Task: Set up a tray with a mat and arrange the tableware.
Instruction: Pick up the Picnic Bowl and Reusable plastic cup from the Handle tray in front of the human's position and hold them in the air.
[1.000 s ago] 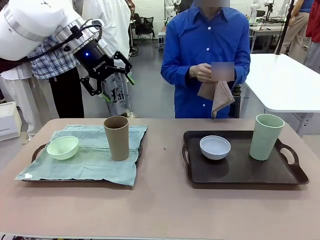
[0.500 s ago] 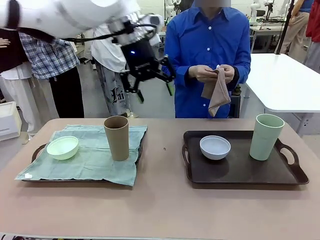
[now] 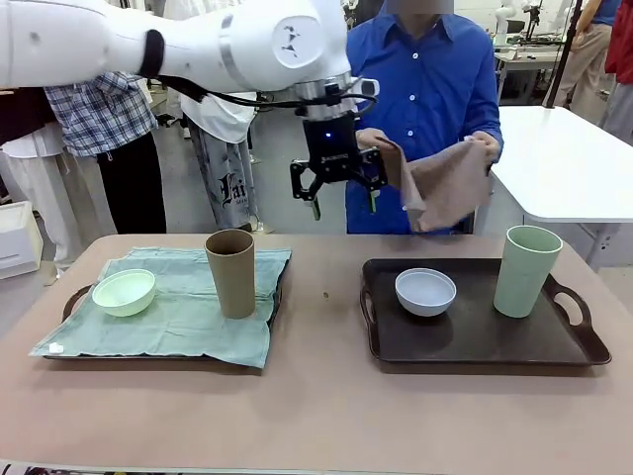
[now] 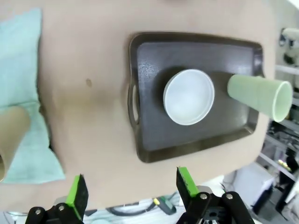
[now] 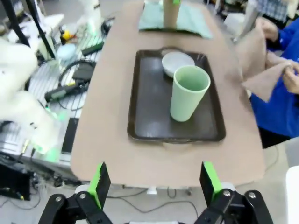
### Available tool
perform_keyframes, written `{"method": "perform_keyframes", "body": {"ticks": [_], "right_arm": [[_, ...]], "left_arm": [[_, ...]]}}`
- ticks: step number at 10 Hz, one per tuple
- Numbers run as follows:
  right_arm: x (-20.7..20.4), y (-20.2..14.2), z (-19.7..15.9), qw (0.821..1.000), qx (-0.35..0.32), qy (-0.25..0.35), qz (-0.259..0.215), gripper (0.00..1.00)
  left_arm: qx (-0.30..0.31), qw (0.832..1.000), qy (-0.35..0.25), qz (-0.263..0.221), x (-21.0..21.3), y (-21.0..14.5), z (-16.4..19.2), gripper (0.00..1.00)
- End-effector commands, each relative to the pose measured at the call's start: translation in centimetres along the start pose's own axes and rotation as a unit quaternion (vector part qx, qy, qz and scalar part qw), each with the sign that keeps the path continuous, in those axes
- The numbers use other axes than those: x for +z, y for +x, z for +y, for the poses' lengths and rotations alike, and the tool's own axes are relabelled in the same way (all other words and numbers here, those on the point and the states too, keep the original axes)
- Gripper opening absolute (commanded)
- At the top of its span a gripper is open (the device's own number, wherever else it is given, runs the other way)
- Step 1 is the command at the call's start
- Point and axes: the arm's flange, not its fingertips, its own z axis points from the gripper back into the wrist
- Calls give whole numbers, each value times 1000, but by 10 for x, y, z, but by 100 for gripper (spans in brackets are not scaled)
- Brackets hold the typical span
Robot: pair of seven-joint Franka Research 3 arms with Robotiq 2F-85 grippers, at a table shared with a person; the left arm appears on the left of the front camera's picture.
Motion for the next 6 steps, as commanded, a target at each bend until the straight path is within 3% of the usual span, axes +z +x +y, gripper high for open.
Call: {"method": "perform_keyframes", "body": {"ticks": [1,3,4,5,6], "right_arm": [[-35,-3,15,1000,4,-10,10,100],[-53,-4,15,1000,-22,-20,-1,100],[-45,1,15,995,-81,-54,-32,100],[-35,-10,5,1000,-9,-7,-2,100],[-35,-10,5,1000,-9,-7,-2,100]], "left_arm": [[15,1000,22,-10,1,19,-21,100],[21,999,19,-15,-5,21,-20,100],[8,1000,0,-20,4,9,-6,100],[7,1000,10,-9,-13,17,-19,100],[7,1000,10,-9,-13,17,-19,100]]}}
